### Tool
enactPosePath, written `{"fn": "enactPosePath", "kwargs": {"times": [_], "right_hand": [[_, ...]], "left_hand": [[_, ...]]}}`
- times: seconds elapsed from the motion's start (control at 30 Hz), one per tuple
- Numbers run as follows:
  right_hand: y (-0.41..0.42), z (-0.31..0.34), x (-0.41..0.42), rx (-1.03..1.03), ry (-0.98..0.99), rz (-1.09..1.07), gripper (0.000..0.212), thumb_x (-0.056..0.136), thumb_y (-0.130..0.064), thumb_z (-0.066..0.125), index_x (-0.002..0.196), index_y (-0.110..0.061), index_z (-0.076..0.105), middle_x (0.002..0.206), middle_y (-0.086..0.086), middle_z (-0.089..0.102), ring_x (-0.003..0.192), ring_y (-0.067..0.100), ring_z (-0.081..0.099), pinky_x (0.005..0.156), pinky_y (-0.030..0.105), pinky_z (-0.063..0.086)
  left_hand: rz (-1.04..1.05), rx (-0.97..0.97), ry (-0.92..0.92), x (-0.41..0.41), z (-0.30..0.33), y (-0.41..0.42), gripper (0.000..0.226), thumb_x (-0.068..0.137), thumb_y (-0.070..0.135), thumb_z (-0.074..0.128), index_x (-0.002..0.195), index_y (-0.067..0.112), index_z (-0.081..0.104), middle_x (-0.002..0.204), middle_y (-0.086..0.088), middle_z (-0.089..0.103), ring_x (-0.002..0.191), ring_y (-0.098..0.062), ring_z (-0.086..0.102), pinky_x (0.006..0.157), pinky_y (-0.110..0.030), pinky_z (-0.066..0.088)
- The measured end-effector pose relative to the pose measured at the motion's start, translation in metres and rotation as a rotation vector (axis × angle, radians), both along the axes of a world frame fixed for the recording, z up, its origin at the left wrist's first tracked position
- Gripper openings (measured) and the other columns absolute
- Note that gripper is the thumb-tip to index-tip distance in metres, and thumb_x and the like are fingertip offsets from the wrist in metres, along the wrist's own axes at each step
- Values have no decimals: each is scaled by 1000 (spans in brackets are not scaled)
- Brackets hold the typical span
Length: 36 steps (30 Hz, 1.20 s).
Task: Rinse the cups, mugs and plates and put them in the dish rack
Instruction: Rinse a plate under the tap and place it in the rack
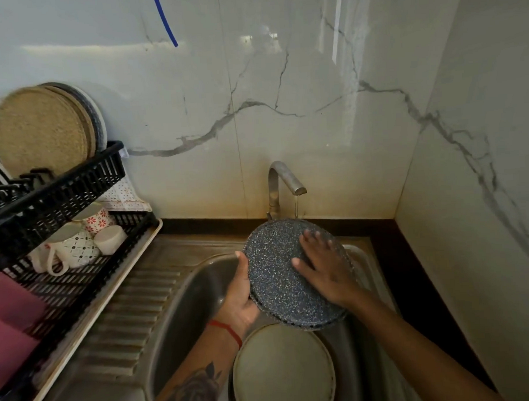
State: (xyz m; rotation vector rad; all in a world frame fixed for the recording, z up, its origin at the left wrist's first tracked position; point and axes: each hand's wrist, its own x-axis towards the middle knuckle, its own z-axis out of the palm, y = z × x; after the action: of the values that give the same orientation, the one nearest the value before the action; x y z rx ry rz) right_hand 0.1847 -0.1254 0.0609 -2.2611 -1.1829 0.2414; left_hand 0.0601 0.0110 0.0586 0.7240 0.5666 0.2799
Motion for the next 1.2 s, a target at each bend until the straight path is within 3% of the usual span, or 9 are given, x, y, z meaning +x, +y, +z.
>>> {"fn": "enactPosePath", "kwargs": {"times": [0.13, 0.3, 0.5, 0.6, 0.7, 0.8, 0.87, 1.0, 1.2], "right_hand": [[46, -1, -35, -17, -361, 192, 67, 92, -62, -6, 148, -25, -13, 155, -5, -20, 142, 10, -26, 116, 34, -17], [56, 10, -15, -45, -655, 313, 59, 95, -58, -2, 147, -31, -7, 157, -5, -11, 145, 17, -18, 116, 40, -18], [34, 5, 40, -21, -329, -257, 71, 91, -64, -1, 150, -26, -9, 158, 2, -12, 147, 23, -11, 117, 44, -11], [33, 2, 32, -25, -275, -330, 78, 88, -65, -2, 151, -19, -7, 159, 9, -12, 145, 24, -15, 117, 43, -11], [52, -3, -10, -28, -525, -46, 66, 98, -53, 6, 151, -17, -8, 158, 8, -14, 146, 27, -14, 117, 44, -10], [62, -10, -41, -85, -776, 222, 57, 99, -38, 11, 150, -13, 16, 158, 7, 16, 147, 26, 8, 117, 48, 4], [62, -9, -38, -99, -816, 264, 55, 101, -39, 10, 151, -16, 14, 159, 5, 16, 147, 24, 5, 117, 49, 2], [49, 0, -4, -73, -684, 74, 62, 97, -57, 4, 150, -27, -10, 159, 2, -11, 147, 24, -11, 116, 45, -12], [18, -3, 31, -62, -305, -333, 72, 91, -64, -2, 147, -21, -17, 159, 10, -15, 144, 23, -19, 117, 41, -13]], "left_hand": [[-46, 72, -1, 2, 5, -8, 79, 81, 69, 40, 139, 17, 47, 141, -16, 49, 129, -31, 49, 110, -49, 36], [-74, 35, -41, -9, 8, 0, 61, 93, 54, 41, 135, 12, 51, 129, -17, 60, 121, -33, 56, 107, -52, 38], [-50, 57, -37, -20, 4, 5, 54, 94, 42, 43, 139, 12, 47, 130, -16, 60, 121, -34, 55, 91, -50, 48], [-53, 36, -28, -22, 1, 2, 47, 99, 40, 38, 139, 16, 46, 130, -15, 60, 119, -34, 56, 83, -52, 51], [-58, -28, -28, -16, 2, -6, 47, 99, 42, 38, 138, 17, 48, 124, -16, 64, 110, -31, 62, 75, -47, 53], [-38, -66, -48, -13, 2, -6, 47, 100, 43, 34, 138, 19, 48, 121, -13, 66, 103, -28, 67, 70, -45, 55], [-30, -62, -62, -14, 3, -5, 46, 101, 42, 34, 139, 20, 47, 122, -13, 66, 104, -29, 67, 69, -48, 56], [38, -120, -32, -15, 5, 0, 47, 100, 40, 38, 139, 14, 47, 122, -19, 63, 107, -33, 62, 71, -55, 51], [116, -108, -9, -19, 3, 7, 38, 100, 37, 40, 124, 11, 55, 111, -14, 67, 90, -27, 65, 60, -48, 51]]}}
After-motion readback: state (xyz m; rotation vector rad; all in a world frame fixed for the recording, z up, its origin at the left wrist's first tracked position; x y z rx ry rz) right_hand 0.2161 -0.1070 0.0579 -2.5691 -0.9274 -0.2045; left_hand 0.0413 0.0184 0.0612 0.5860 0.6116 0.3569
